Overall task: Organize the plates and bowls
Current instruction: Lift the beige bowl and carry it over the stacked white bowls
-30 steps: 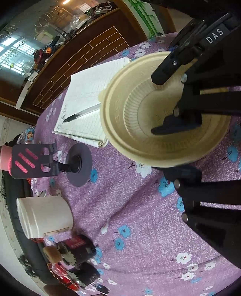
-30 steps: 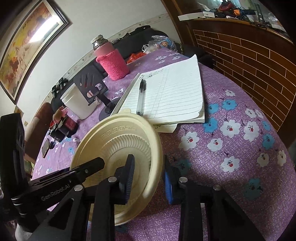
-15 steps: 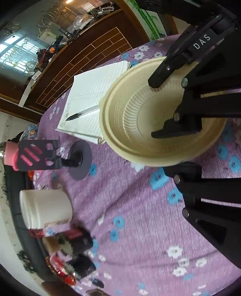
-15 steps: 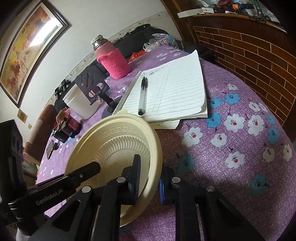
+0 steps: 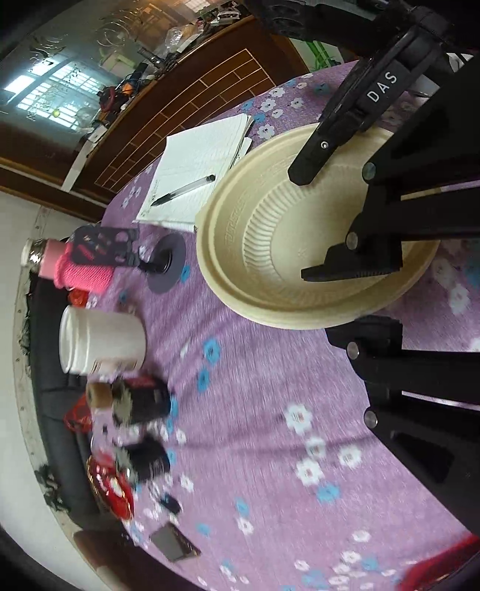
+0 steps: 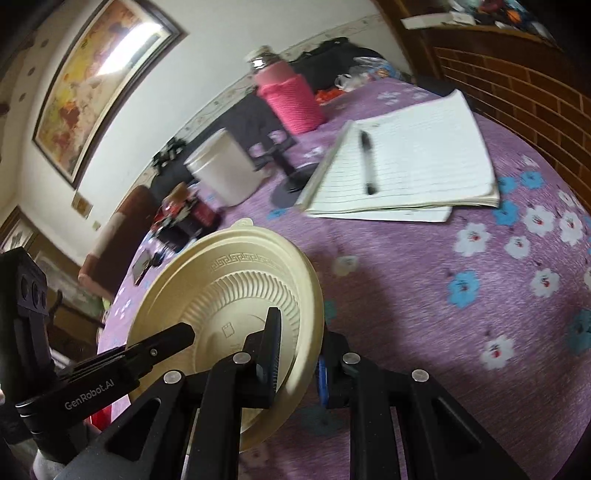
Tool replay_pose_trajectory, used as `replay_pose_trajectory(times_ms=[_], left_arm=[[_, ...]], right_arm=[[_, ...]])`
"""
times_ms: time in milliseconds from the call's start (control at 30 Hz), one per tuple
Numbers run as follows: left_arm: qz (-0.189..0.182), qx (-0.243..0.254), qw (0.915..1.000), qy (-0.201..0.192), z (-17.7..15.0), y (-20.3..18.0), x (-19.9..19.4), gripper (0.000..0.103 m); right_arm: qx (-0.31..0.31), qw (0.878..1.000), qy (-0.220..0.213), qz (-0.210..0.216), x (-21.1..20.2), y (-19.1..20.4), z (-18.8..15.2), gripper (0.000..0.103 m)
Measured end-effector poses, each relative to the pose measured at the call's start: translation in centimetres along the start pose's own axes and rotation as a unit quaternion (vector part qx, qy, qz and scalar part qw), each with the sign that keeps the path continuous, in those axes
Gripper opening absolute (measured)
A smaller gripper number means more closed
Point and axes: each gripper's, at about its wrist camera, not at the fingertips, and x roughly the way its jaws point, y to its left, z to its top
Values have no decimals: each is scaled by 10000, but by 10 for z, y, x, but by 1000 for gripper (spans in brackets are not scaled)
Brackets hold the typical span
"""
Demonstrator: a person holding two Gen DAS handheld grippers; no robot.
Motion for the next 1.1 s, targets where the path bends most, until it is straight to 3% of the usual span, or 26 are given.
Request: replay_pose_trajectory(times_ms=[267,667,900,1100], left_arm=[[207,-311,9991,-182,-26,39,-41,15],[130,-575,9966,-574,-82,81,-117,15],[108,-760,9929,-908,-116,107,-162,15],[352,-949,9870,-1250,-144,138,-198,15]], right_arm=[[-582,9981,203,38,2,53,-23,17],[-1053,9942,117,173,-43,123,-75,18],[-1365,9900,32,365,-65,165,-102,18],[-1649,9842,135,630,-64,207,-123,18]])
